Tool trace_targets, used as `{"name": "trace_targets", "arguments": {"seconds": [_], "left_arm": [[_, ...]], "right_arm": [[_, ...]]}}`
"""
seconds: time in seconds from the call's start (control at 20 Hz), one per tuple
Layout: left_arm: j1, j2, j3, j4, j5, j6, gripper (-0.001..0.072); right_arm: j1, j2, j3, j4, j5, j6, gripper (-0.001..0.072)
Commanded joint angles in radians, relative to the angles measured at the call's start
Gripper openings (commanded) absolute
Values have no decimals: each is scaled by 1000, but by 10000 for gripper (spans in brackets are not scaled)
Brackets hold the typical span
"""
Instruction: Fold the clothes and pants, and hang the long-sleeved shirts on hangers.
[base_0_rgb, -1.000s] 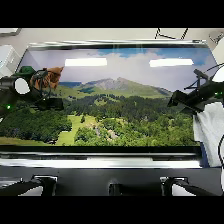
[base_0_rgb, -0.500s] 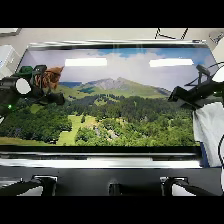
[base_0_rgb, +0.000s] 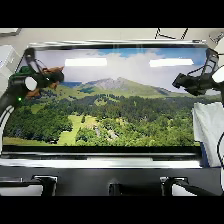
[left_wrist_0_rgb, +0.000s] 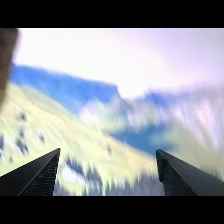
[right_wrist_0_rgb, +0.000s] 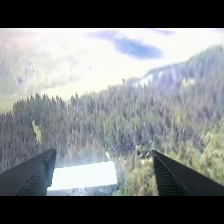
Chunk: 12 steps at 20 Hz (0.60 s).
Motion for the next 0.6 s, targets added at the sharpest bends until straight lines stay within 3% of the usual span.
{"name": "trace_targets", "arguments": {"seconds": [0.0, 0.05, 0.15, 0.25, 0.55], "left_arm": [[209, -215, 217, -161, -78, -305, 713], [277, -273, 267, -268, -159, -343, 713], [369, -351, 289, -477, -203, -301, 713], [383, -402, 289, -518, -189, -278, 713], [289, -513, 289, -602, 188, -276, 713]], "right_arm": [[1, -13, 0, -6, -28, -20, 674], [1, -19, 0, -6, -13, -23, 674], [1, -32, -1, -6, 11, -23, 674], [1, -49, -1, -7, 18, -24, 674], [1, -76, -1, -6, 37, -53, 674]]}}
